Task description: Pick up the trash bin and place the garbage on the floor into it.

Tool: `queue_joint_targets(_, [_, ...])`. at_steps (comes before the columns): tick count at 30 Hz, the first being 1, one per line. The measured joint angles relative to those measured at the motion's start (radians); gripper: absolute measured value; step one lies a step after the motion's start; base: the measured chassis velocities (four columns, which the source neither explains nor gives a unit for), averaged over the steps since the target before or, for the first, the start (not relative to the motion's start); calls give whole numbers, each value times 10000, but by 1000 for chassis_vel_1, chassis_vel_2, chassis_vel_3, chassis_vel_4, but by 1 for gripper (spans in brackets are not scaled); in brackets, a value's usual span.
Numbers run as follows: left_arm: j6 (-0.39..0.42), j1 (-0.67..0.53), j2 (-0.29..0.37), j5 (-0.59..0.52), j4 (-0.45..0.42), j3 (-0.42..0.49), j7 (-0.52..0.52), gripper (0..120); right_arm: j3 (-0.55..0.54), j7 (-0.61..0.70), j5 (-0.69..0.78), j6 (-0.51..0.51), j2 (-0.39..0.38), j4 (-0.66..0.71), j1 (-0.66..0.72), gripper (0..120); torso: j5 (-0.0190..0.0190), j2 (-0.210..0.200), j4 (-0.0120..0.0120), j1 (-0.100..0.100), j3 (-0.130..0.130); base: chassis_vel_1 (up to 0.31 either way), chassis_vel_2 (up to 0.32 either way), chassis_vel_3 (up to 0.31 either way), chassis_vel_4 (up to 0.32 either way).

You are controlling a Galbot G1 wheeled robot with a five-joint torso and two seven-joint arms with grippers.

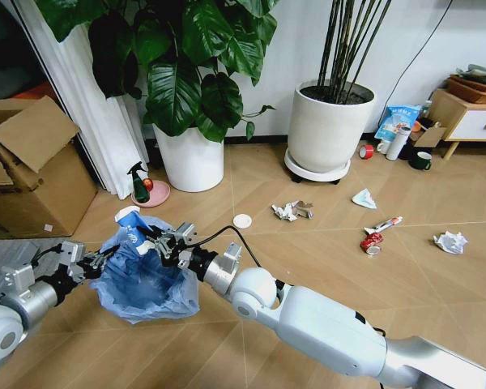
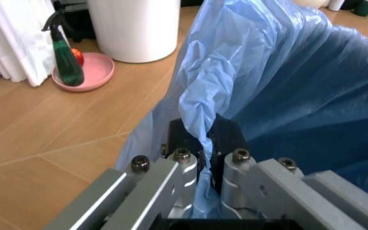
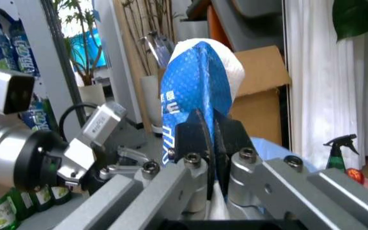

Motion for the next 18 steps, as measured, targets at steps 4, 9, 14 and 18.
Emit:
queue_joint_targets(4, [14,39,-24,-83,-82,0,-64,0,-107,150,-100,-78,52,-79,-29,18,0,0,0,0,0,0,0,0,0])
queue_joint_targets(9, [44,84,-53,-157,-121,0,-127,0,-167,258,-208,-116,118,-171,-54,32,0,0,0,0,0,0,0,0,0])
queue_joint_targets(14, [122,163,-71,-334,-163,-3,-213,0,-202,330,-229,-123,140,-244,-50,55,-1,0,1,0,0,0,0,0,0])
queue_joint_targets(18, [166,208,-47,-424,-163,-7,-293,0,-130,529,-205,-173,123,-132,-92,68,0,0,0,0,0,0,0,0,0])
